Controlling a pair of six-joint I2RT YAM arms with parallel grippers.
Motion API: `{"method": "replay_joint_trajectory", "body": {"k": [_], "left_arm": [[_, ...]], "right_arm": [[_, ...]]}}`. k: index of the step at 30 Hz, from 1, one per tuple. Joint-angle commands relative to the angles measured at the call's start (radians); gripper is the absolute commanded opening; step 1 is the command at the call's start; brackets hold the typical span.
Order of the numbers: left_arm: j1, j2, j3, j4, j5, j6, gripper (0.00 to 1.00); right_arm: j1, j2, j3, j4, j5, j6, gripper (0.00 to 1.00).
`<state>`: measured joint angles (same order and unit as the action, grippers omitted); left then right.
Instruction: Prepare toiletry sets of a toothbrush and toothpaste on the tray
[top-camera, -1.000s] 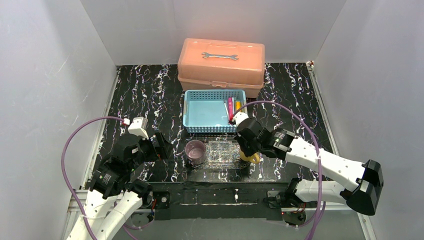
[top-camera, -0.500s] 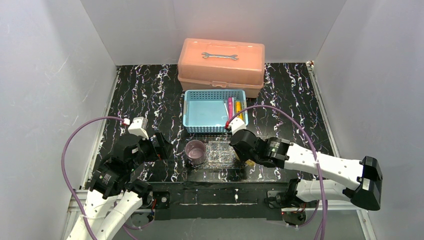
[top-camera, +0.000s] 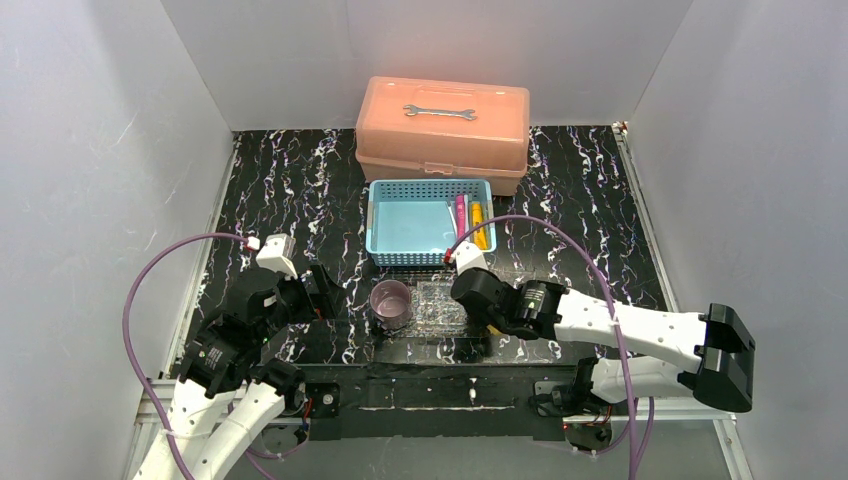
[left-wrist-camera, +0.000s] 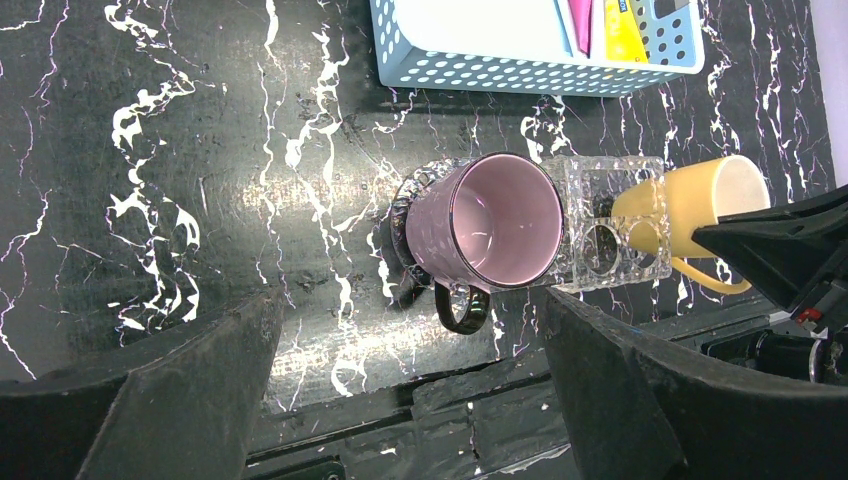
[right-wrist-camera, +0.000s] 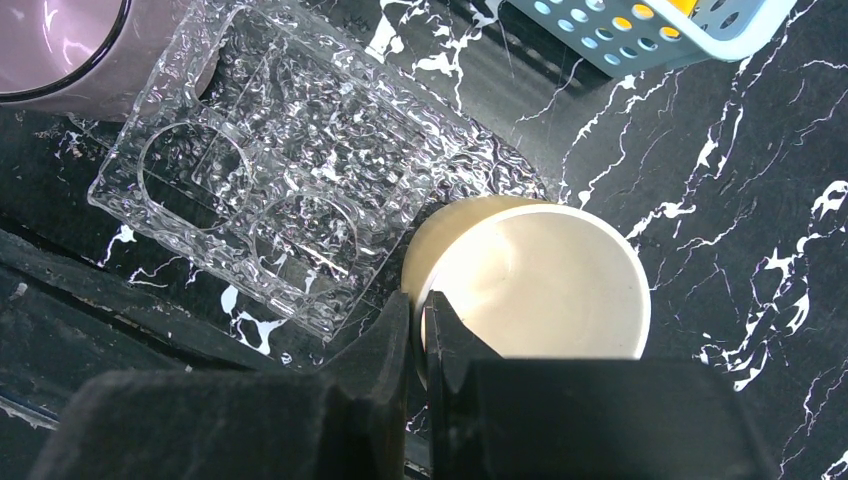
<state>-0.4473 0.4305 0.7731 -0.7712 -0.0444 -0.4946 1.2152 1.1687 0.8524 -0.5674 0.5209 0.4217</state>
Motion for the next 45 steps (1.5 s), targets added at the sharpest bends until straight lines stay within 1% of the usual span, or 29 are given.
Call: {"method": "replay_joint_trajectory", "body": {"k": [1,17,25,29,31,33,36,41,45], "left_arm": [[0.004,-0.009,0.010,-0.002,0.000,0.008,0.99],[0.004,-0.010,0.009,-0.002,0.003,0.008,0.99],[0.003,-0.008,0.008,0.000,0.005,0.008,0.99],[0.004,-0.009,0.009,0.000,0.005,0.008,0.99],[0.004,-0.009,0.009,-0.001,0.005,0.008,0.99],[0.004,-0.009,0.008,0.000,0.005,0.008,0.99],[0.004,-0.012,0.009,0.000,0.005,0.008,0.99],[0.004,-0.015,0.009,0.000,0.004,0.008,0.99],[0.004,-0.014,0.009,0.000,0.003,0.008,0.99]], "right_arm": [[0.014,0.004,-0.004,0.065,0.053,0.012,0.01],[0.039,0.020,0.006,0.016,0.115,0.038,0.01],[0.046,0.040,0.002,0.027,0.110,0.045,0.02],[0.050,0.055,0.000,0.026,0.115,0.051,0.06],[0.052,0.054,0.004,0.025,0.118,0.052,0.11],[0.052,0.050,0.009,0.020,0.123,0.052,0.20],[0.053,0.043,0.022,0.000,0.130,0.057,0.35],[0.055,0.017,0.046,-0.025,0.140,0.059,0.39],[0.055,0.002,0.077,-0.069,0.157,0.057,0.40]]}}
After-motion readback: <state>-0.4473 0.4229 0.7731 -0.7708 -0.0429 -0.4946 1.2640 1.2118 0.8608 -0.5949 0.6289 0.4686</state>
